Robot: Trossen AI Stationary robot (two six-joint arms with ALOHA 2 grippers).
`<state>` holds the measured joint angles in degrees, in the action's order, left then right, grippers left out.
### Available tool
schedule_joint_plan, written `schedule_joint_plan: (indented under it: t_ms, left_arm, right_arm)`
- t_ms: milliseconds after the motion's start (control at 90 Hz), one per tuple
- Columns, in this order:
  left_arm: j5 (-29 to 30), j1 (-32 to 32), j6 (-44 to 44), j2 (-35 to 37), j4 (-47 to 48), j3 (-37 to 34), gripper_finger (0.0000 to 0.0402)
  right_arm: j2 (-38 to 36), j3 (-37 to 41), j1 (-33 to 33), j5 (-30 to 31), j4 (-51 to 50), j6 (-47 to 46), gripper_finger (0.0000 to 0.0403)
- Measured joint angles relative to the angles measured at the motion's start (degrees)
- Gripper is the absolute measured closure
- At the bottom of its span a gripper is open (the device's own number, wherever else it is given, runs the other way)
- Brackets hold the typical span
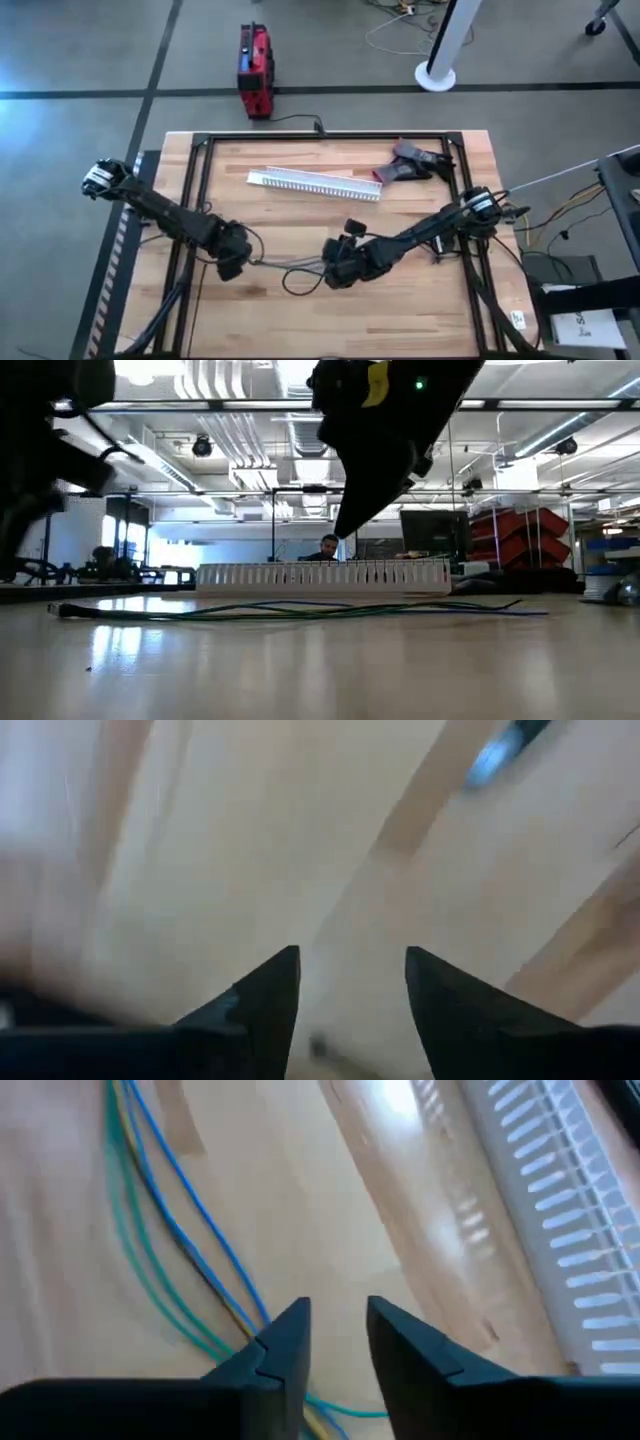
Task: Ziptie cables
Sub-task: Insert the black ziptie on the cable wires
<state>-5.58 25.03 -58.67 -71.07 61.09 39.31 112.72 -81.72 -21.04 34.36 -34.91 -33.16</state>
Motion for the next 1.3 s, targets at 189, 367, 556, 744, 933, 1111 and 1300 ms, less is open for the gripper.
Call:
schedule_joint_plan:
  t_ms: [189, 367, 556, 744, 933, 1111, 1300]
  left_arm:
    - [-8.75, 0.71, -5.90, -0.06, -0.56, -3.76, 0.0266]
    - [-12.63, 1.07, -6.09, 0.12, -1.77, -5.54, 0.0280]
    - [-20.94, 1.27, -12.37, -0.08, -6.65, -8.93, 0.0282]
    - [-19.69, 1.45, -16.63, -0.17, -9.16, -10.54, 0.0275]
    - [-20.76, 1.42, -20.84, -0.63, -14.20, -14.67, 0.0280]
    - [-21.77, 1.43, -21.44, -1.11, -14.92, -16.36, 0.0292]
    - [-18.61, 1.55, -19.79, -1.05, -21.96, -15.25, 0.0304]
  right_arm:
    - [0.95, 2.49, -1.89, 0.33, 4.86, -0.52, 0.0268]
    - [1.08, 4.63, -2.21, 0.19, 9.11, 0.10, 0.0257]
    - [1.08, 6.32, -2.45, 0.22, 10.84, 0.75, 0.0261]
    - [1.08, 7.11, -2.74, 0.08, 11.40, 1.31, 0.0270]
    - [1.08, 7.19, -4.27, -0.78, 11.38, 2.00, 0.0277]
    - [1.08, 7.19, -7.75, -1.82, 11.35, -0.71, 0.0283]
    - [1.08, 7.19, -10.89, -1.82, 11.36, -4.82, 0.0293]
